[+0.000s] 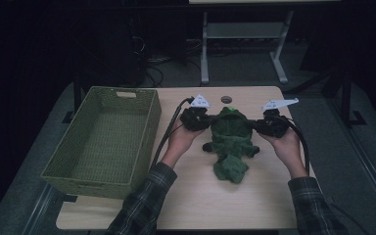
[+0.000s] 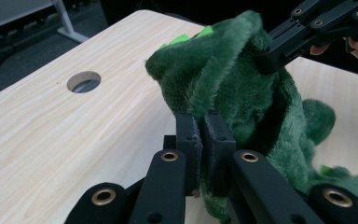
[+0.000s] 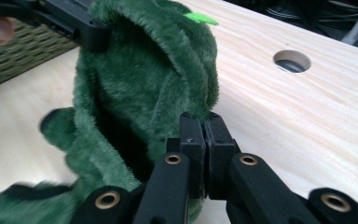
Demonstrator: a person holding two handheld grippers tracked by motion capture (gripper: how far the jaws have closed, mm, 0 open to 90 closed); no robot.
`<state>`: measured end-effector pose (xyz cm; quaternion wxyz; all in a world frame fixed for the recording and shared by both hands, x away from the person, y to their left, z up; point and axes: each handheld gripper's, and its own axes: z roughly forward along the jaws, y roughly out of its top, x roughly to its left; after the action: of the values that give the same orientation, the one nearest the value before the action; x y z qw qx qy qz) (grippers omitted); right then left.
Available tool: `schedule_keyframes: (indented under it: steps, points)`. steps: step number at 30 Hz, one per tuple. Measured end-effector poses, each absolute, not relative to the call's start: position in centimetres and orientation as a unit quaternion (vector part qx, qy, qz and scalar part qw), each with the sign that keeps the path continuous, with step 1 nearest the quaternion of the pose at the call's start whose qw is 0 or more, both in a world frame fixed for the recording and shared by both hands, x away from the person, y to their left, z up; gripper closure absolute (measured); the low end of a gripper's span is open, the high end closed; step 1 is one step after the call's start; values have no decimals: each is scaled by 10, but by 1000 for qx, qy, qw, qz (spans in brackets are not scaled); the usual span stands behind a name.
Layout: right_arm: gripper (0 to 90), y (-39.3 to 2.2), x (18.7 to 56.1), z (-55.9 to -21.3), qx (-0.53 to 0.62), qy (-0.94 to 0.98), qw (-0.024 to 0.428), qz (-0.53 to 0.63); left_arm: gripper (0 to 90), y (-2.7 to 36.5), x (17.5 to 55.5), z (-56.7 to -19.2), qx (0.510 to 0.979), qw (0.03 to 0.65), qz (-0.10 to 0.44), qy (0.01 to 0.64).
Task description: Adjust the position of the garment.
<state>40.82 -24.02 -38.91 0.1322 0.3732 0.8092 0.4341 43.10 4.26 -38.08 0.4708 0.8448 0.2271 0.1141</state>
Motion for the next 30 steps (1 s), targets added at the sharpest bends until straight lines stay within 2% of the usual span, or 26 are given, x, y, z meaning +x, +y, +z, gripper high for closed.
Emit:
schedule_keyframes:
  steps: [8,20,30]
  points:
    - [872,-241,379,-389,360,813,121,442,858,48,407,-380,846,476,116,208]
    - [869,-238,335,-396,331,818,133,451,858,57,369,-394,850,485,105,176]
    - [863,-240,304,-416,326,820,110,458,858,61,340,-410,854,489,95,149]
